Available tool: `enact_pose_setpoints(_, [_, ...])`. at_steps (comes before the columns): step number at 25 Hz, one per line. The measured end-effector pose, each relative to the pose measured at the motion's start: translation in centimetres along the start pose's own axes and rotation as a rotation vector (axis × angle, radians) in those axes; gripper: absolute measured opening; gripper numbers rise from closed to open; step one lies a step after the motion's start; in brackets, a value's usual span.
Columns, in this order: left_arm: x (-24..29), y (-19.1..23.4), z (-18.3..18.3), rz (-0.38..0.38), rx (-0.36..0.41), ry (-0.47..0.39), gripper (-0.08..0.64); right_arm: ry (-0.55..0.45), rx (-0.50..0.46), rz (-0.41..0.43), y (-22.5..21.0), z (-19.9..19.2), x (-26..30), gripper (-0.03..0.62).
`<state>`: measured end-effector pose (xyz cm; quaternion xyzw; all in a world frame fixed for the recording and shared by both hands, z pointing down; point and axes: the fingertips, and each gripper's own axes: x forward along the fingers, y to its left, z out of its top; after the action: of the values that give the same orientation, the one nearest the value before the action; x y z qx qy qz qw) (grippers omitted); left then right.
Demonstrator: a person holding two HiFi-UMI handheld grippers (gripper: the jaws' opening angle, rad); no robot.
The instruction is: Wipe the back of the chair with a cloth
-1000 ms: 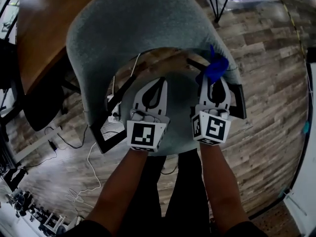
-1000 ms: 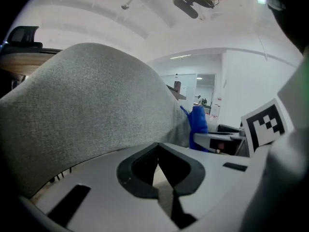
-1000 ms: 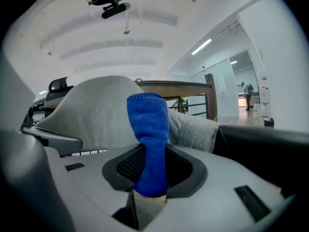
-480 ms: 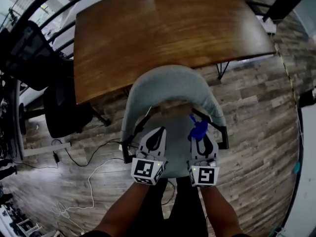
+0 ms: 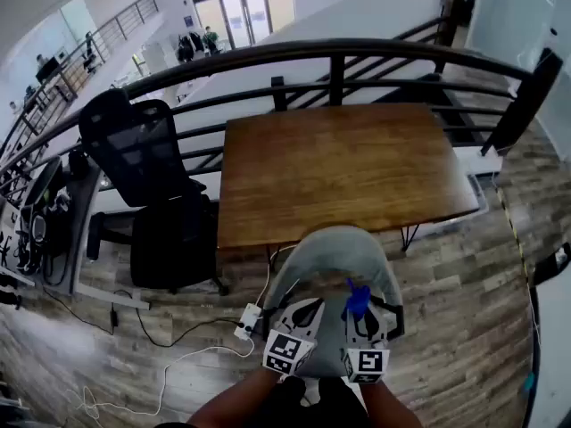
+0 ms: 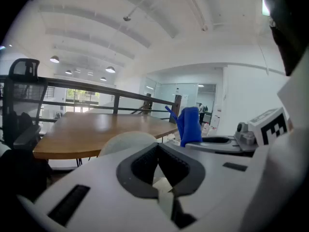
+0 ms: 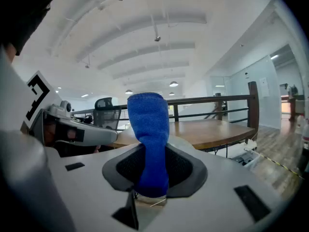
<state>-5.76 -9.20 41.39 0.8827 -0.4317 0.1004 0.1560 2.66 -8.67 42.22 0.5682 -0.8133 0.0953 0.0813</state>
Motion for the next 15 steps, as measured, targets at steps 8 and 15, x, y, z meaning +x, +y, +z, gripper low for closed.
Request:
enact_pose_setpoints(8, [-6.9,1.3,4.8,0.042,-0.021,-0.083,-0.002,0.032,-0.087,0.11,3.9,4.9,-3.1,0.118])
enact_pose_setpoints(15, [-10.0,2.1,9.1,0.037,0.035,-0.175,-0.002,0.01,-0.071,0.11,6.2,9.1,-4.0,0.118])
